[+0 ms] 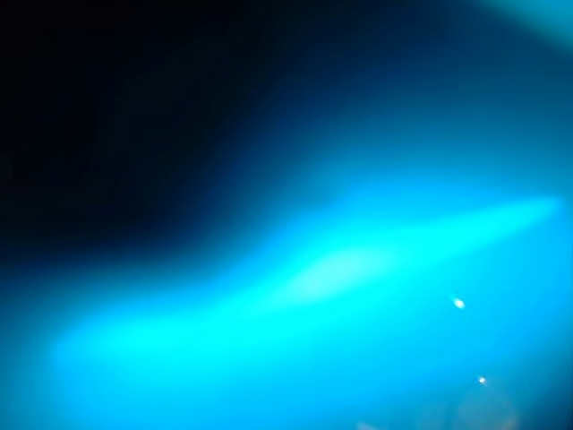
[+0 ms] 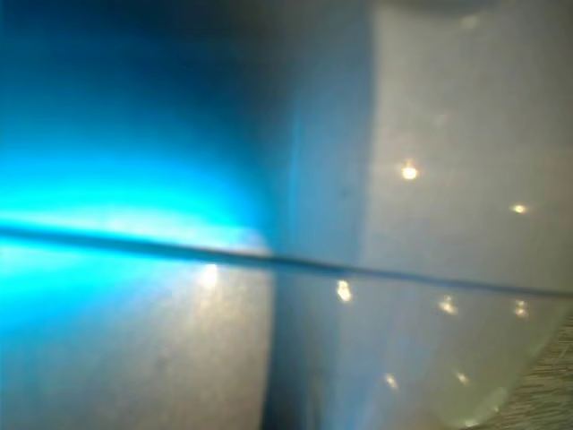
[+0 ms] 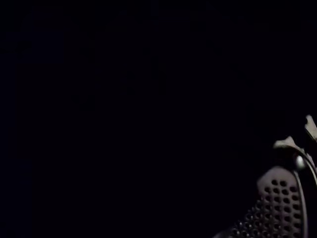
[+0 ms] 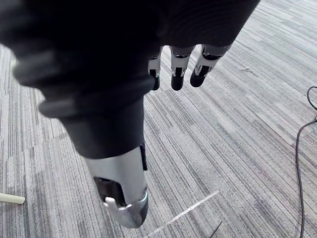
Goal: Pick up the laundry basket with both hands and put the clothes into the washing machine.
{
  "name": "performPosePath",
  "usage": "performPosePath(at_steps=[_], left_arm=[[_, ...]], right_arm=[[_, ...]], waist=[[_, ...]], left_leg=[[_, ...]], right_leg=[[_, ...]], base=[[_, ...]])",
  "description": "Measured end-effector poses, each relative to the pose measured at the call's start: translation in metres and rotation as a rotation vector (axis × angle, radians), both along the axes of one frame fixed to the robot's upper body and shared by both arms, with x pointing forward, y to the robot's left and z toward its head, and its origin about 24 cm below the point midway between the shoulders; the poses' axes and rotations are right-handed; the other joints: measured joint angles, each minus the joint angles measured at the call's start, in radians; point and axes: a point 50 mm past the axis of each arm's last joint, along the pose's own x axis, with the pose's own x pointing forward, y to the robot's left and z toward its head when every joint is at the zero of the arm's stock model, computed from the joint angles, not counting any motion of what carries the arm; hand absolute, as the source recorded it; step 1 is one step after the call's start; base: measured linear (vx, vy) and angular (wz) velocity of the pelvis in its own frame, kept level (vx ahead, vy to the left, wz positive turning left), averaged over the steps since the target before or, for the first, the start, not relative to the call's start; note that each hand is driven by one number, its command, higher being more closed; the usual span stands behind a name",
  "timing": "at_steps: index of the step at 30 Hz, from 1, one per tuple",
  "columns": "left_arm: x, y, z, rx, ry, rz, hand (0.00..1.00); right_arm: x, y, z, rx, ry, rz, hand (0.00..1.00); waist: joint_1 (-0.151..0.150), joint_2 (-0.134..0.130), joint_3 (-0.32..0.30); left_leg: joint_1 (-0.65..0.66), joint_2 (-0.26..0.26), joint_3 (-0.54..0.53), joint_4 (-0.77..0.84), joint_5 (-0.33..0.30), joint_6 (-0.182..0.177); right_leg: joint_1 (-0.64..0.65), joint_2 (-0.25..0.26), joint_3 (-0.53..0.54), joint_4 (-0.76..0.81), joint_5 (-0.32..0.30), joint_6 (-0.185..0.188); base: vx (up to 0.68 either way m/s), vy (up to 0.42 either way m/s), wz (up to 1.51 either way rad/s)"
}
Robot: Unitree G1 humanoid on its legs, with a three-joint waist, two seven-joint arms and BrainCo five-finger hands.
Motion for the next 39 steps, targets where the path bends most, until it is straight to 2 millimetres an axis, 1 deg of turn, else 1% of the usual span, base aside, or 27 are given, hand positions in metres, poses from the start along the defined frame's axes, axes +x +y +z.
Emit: performPosePath(at_steps=[2,5,9,15,18,20,22,23,24,25,26,27,28,29,30,31,32,36,38,39], left_arm=[[-0.001,0.001,0.001,0.033,-0.001,0.055,0.00],[0.000,0.002,0.000,0.063,0.011,0.093,0.00],[0.004,0.008,-0.006,0.035,0.055,0.102,0.00],[0.004,0.021,-0.012,-0.031,0.063,0.105,0.00],[0.007,0.027,-0.024,-0.056,0.089,0.106,0.00],[0.012,0.030,-0.036,-0.063,0.124,0.101,0.00],[0.021,0.034,-0.060,-0.098,0.188,0.080,0.00],[0.023,0.036,-0.067,-0.107,0.208,0.072,0.00],[0.027,0.041,-0.084,-0.136,0.252,0.062,0.00],[0.029,0.043,-0.091,-0.147,0.267,0.059,0.00],[0.031,0.046,-0.104,-0.176,0.295,0.047,0.00],[0.032,0.048,-0.112,-0.193,0.310,0.044,0.00],[0.033,0.053,-0.130,-0.231,0.347,0.046,0.00],[0.034,0.056,-0.141,-0.252,0.369,0.046,0.00],[0.034,0.056,-0.148,-0.263,0.380,0.040,0.00],[0.035,0.054,-0.159,-0.269,0.398,0.023,0.00],[0.034,0.052,-0.167,-0.267,0.406,0.013,0.00],[0.025,0.047,-0.183,-0.226,0.380,-0.006,0.00],[0.008,0.047,-0.203,-0.202,0.361,-0.014,0.00],[0.002,0.048,-0.210,-0.200,0.360,-0.016,0.00]], right_arm=[[0.000,0.000,0.000,0.000,-0.001,0.001,0.00],[0.000,0.000,0.000,-0.001,-0.003,0.010,0.00],[0.001,0.000,0.000,0.001,-0.007,0.016,0.00],[0.001,0.000,0.001,-0.002,-0.009,0.022,0.00],[0.004,0.000,0.002,-0.010,-0.017,0.044,0.00],[0.006,0.000,0.004,-0.014,-0.026,0.047,0.00],[0.007,0.000,0.005,-0.018,-0.030,0.056,0.00],[0.007,0.000,0.005,-0.018,-0.029,0.056,0.00],[0.007,0.000,0.005,-0.010,-0.031,0.048,0.00],[0.007,0.000,0.005,-0.006,-0.033,0.042,0.00],[0.007,0.000,0.005,-0.007,-0.033,0.043,0.00],[0.007,-0.001,0.005,-0.008,-0.032,0.043,0.00],[0.007,-0.001,0.005,-0.010,-0.033,0.043,0.00],[0.007,-0.002,0.005,-0.012,-0.033,0.043,0.00],[0.007,-0.002,0.005,-0.013,-0.033,0.043,0.00],[0.007,-0.003,0.005,-0.015,-0.032,0.043,0.00],[0.007,-0.003,0.005,-0.016,-0.034,0.043,0.00],[0.008,-0.004,0.006,-0.018,-0.040,0.043,0.00],[0.011,-0.005,0.009,-0.025,-0.057,0.044,0.00],[0.012,-0.005,0.010,-0.027,-0.060,0.044,0.00]], waist=[[-0.002,0.000,0.000],[-0.002,0.000,0.000],[-0.003,0.000,0.000],[-0.005,0.001,0.001],[-0.007,0.003,0.002],[-0.008,0.004,0.003],[-0.007,0.005,0.004],[-0.008,0.006,0.005],[-0.007,0.006,0.006],[-0.007,0.006,0.007],[-0.006,0.007,0.014],[-0.003,0.008,0.016],[-0.001,0.010,0.018],[0.000,0.011,0.023],[0.002,0.011,0.033],[0.006,0.013,0.046],[0.009,0.013,0.049],[0.013,0.019,0.065],[0.014,0.022,0.096],[0.015,0.023,0.102]], left_leg=[[-0.001,-0.001,0.001,0.001,0.000,0.001],[-0.006,-0.002,0.001,0.002,-0.001,0.001],[-0.007,-0.001,0.001,0.002,-0.001,0.001],[-0.008,-0.004,0.001,0.001,-0.001,0.002],[-0.007,-0.008,0.001,0.001,-0.001,0.002],[-0.006,-0.010,0.002,0.000,-0.001,0.002],[-0.003,-0.012,0.004,0.000,0.000,0.002],[-0.002,-0.014,0.004,0.000,0.000,0.002],[0.000,-0.017,0.004,0.000,0.000,0.002],[0.001,-0.018,0.005,0.000,0.000,0.002],[0.006,-0.018,0.004,0.000,0.000,0.002],[0.008,-0.018,0.004,-0.001,0.000,0.002],[0.009,-0.018,0.003,-0.001,0.000,0.002],[0.013,-0.019,0.003,-0.001,0.000,0.002],[0.023,-0.020,0.004,-0.002,0.000,0.002],[0.036,-0.023,0.004,-0.004,0.000,0.002],[0.037,-0.026,0.005,-0.005,0.000,0.003],[0.049,-0.034,0.001,-0.004,0.002,0.004],[0.083,-0.039,0.000,-0.006,0.002,0.005],[0.090,-0.040,-0.001,-0.007,0.002,0.005]], right_leg=[[-0.001,-0.002,0.001,0.000,0.001,0.001],[-0.005,-0.003,0.000,0.000,0.002,0.003],[-0.005,-0.003,0.000,0.000,0.002,0.003],[-0.005,-0.006,0.000,0.003,-0.004,0.012],[-0.005,-0.011,0.000,0.006,-0.005,0.014],[-0.004,-0.012,0.001,0.007,-0.005,0.014],[-0.004,-0.016,0.001,0.011,-0.005,0.014],[-0.004,-0.018,0.002,0.013,-0.005,0.014],[-0.004,-0.021,0.003,0.018,-0.006,0.013],[-0.003,-0.021,0.004,0.019,-0.006,0.013],[0.002,-0.021,0.004,0.020,-0.007,0.013],[0.004,-0.021,0.004,0.020,-0.008,0.014],[0.006,-0.022,0.003,0.020,-0.008,0.015],[0.010,-0.023,0.003,0.020,-0.008,0.015],[0.018,-0.024,0.004,0.022,-0.010,0.015],[0.030,-0.026,0.004,0.022,-0.011,0.016],[0.031,-0.029,0.004,0.024,-0.012,0.016],[0.043,-0.039,0.003,0.035,-0.017,0.015],[0.076,-0.042,0.004,0.037,-0.022,0.015],[0.082,-0.043,0.004,0.038,-0.024,0.015]], base=[[0.00,0.000,0.00],[0.00,0.000,0.00],[0.00,0.000,0.00],[0.00,0.003,0.01],[0.00,0.022,0.05],[0.00,0.012,0.02],[0.00,0.025,0.04],[0.00,0.029,0.08],[0.00,0.023,0.07],[0.00,0.027,0.07],[0.00,0.018,0.03],[0.00,0.028,0.03],[0.00,0.024,0.04],[0.00,0.025,0.05],[0.00,0.020,0.10],[0.00,0.023,0.11],[0.00,0.021,0.10],[-0.01,0.021,0.11],[-0.01,0.020,0.11],[-0.01,0.009,0.13]])
